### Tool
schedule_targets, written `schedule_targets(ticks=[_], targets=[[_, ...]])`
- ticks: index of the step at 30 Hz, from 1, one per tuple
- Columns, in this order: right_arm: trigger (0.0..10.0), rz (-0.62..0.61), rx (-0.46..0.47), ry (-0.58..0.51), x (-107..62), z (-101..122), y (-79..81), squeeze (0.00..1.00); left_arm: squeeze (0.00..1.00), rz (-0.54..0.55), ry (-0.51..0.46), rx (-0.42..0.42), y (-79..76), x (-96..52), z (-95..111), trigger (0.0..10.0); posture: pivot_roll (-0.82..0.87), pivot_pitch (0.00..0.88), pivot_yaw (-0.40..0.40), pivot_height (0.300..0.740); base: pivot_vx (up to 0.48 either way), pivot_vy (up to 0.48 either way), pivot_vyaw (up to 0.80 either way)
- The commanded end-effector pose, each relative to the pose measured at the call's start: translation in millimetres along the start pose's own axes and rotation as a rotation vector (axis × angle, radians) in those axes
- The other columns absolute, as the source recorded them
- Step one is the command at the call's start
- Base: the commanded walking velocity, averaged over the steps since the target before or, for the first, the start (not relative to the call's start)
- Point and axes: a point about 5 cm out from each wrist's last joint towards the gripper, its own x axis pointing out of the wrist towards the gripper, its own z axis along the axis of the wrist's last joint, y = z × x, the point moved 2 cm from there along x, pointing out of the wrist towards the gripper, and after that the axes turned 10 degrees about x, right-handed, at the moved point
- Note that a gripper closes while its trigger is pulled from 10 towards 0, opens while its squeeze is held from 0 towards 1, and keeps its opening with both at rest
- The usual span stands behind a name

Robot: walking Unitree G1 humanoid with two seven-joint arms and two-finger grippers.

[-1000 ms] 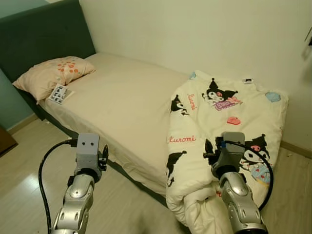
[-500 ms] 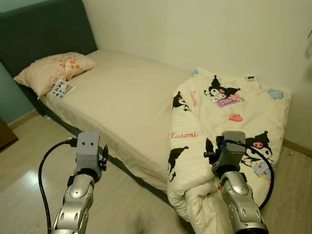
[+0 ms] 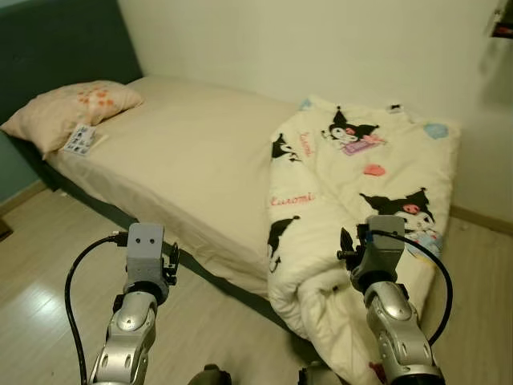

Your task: Clean up the room

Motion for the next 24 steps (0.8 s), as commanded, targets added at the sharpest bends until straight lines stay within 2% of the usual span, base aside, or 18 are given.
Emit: schedule_targets(ticks=[1, 16, 24], targets=[[10.0, 0.007, 0.002, 0.019, 1.5, -2.2, 1.5, 0.0, 0.0, 0.02, 0.024, 0.0, 3.1, -2.4, -7.2, 10.0, -0.12, 0.113, 0.046, 0.625, 0.0, 0.0, 0.0], [10.0, 0.005, -0.004, 0.021, 10.1, 2.8, -1.5, 0.0, 0.0, 0.039, 0.032, 0.002, 7.4, -4.5, -8.8, 10.0, -0.11, 0.13, 0.048, 0.62, 0.0, 0.0, 0.0], [10.0, 0.006, 0.023, 0.031, 23.8, 6.7, 2.2, 0.0, 0.0, 0.048, 0.04, -0.008, 12.7, -6.1, -9.8, 10.0, -0.09, 0.162, 0.051, 0.59, 0.0, 0.0, 0.0]])
